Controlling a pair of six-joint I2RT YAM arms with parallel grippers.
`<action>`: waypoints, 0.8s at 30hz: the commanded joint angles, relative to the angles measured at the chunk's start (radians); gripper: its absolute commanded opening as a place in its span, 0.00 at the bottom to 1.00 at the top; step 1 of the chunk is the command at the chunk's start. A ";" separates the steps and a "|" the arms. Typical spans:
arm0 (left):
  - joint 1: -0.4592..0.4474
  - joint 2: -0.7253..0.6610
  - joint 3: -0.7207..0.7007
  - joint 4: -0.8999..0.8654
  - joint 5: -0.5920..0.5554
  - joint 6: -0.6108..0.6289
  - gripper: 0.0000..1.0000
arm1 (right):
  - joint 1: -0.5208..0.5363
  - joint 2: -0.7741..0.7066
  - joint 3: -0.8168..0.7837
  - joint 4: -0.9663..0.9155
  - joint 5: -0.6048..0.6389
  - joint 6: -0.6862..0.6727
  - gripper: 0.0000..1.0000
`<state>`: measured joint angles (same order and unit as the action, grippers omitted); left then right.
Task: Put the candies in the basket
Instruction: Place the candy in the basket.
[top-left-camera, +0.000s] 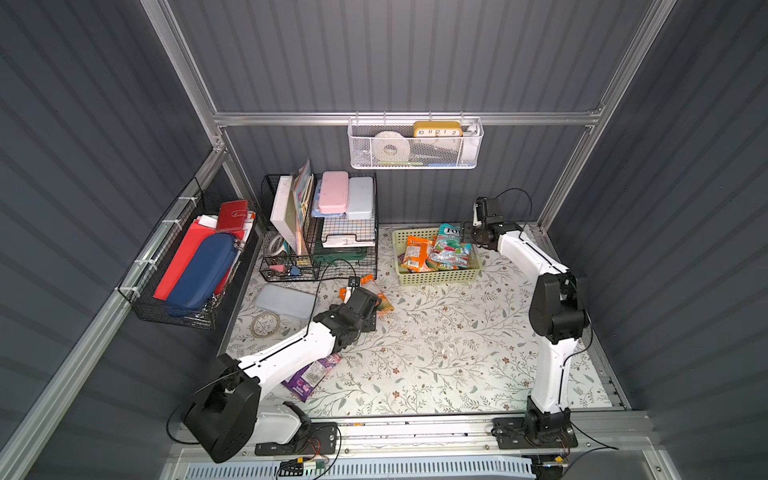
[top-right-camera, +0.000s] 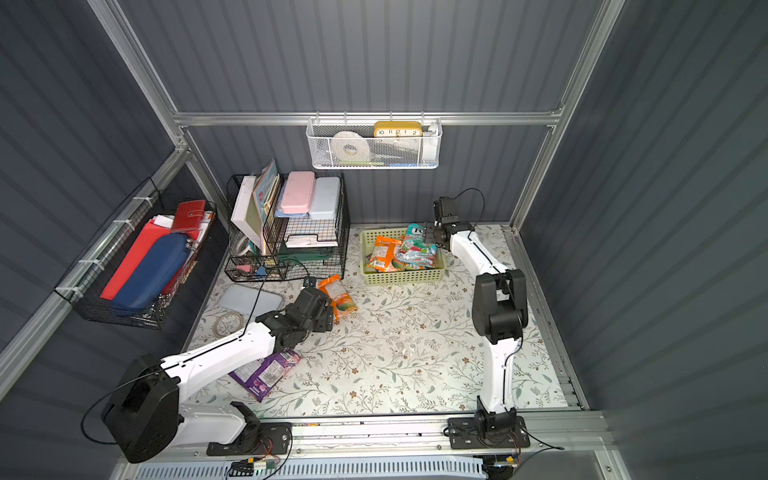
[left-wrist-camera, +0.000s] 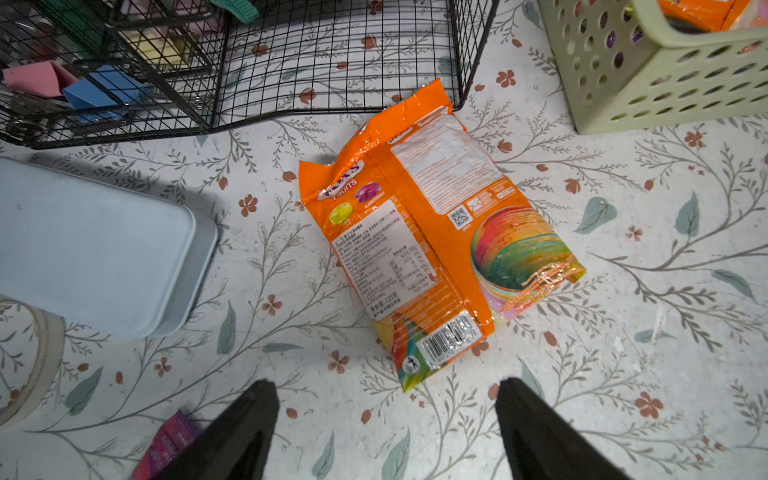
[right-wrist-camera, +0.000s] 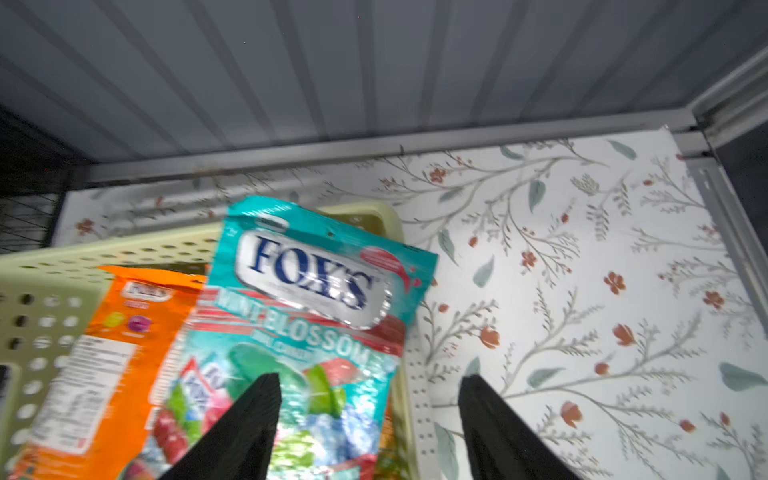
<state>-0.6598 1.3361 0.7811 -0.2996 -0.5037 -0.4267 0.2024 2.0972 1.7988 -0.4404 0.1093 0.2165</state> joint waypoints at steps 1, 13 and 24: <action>0.034 0.017 -0.018 -0.006 0.072 -0.048 0.82 | 0.050 0.030 -0.008 0.086 -0.036 0.015 0.72; 0.162 0.101 -0.021 0.025 0.183 -0.110 0.75 | 0.169 0.220 0.126 0.133 0.212 0.001 0.73; 0.253 0.170 -0.024 0.109 0.305 -0.159 0.76 | 0.173 0.136 -0.051 0.142 0.044 -0.023 0.64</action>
<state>-0.4171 1.4773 0.7673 -0.2192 -0.2546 -0.5484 0.3759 2.2742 1.7988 -0.2775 0.2272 0.2077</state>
